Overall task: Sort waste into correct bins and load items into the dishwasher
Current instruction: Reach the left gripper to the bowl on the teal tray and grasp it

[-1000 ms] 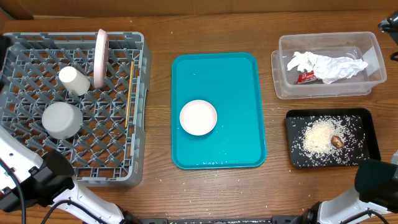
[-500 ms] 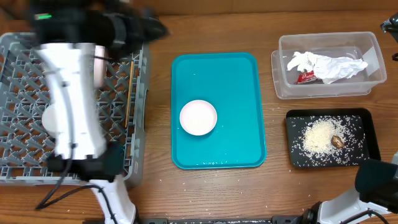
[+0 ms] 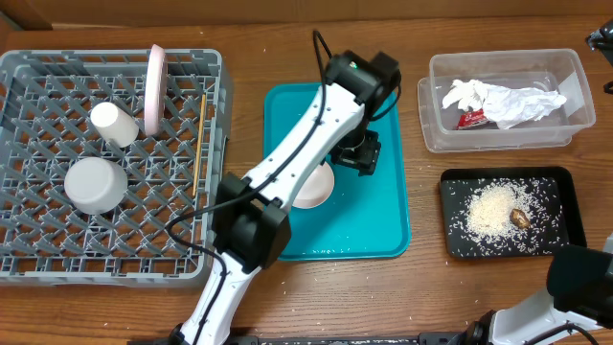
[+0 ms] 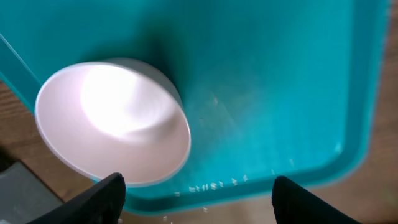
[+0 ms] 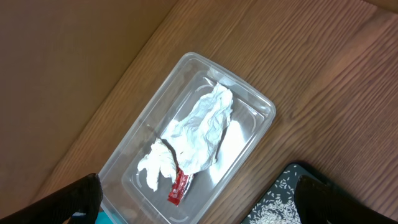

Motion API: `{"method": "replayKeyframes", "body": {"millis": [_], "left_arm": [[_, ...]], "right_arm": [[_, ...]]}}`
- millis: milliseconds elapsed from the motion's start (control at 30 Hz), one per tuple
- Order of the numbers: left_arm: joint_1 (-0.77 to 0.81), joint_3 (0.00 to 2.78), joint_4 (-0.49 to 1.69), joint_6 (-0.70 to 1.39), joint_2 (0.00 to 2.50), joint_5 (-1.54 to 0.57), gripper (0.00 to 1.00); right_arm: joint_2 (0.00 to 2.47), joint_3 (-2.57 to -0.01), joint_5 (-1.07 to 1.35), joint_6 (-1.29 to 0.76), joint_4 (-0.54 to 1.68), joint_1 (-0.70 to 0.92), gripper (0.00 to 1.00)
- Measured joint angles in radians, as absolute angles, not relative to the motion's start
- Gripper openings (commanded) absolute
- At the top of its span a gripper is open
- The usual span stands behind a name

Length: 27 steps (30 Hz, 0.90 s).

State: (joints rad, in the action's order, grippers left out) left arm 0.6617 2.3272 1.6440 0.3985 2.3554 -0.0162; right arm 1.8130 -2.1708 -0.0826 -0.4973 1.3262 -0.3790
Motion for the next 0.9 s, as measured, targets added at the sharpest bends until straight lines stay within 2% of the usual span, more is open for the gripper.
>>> {"method": "replayKeyframes", "body": {"millis": [267, 400, 500, 600, 700, 833, 900], "left_arm": [[0.654, 2.183, 1.518, 0.457, 2.365, 0.033, 0.69], [0.653, 2.064, 1.463, 0.479, 2.365, 0.036, 0.61], [0.653, 2.006, 1.419, 0.5, 2.365, 0.032, 0.49], [0.653, 1.988, 1.389, 0.503, 2.365, 0.019, 0.44], [0.653, 1.988, 1.371, 0.517, 2.365, 0.005, 0.26], [0.653, 1.988, 1.371, 0.526, 2.365, -0.008, 0.16], [0.653, 1.988, 1.371, 0.525, 2.365, -0.011, 0.04]], "right_arm": [[1.813, -2.171, -0.082, -0.497, 1.326, -0.379, 1.0], [1.813, -2.171, -0.082, -0.497, 1.327, -0.379, 1.0], [1.813, -2.171, -0.082, -0.497, 1.327, -0.379, 1.0], [1.813, -2.17, -0.083, -0.497, 1.326, -0.379, 1.0], [1.813, -2.17, -0.082, -0.497, 1.326, -0.379, 1.0], [1.813, -2.17, -0.082, -0.497, 1.327, -0.379, 1.0], [1.813, -2.17, -0.082, -0.497, 1.327, -0.379, 1.0]]}}
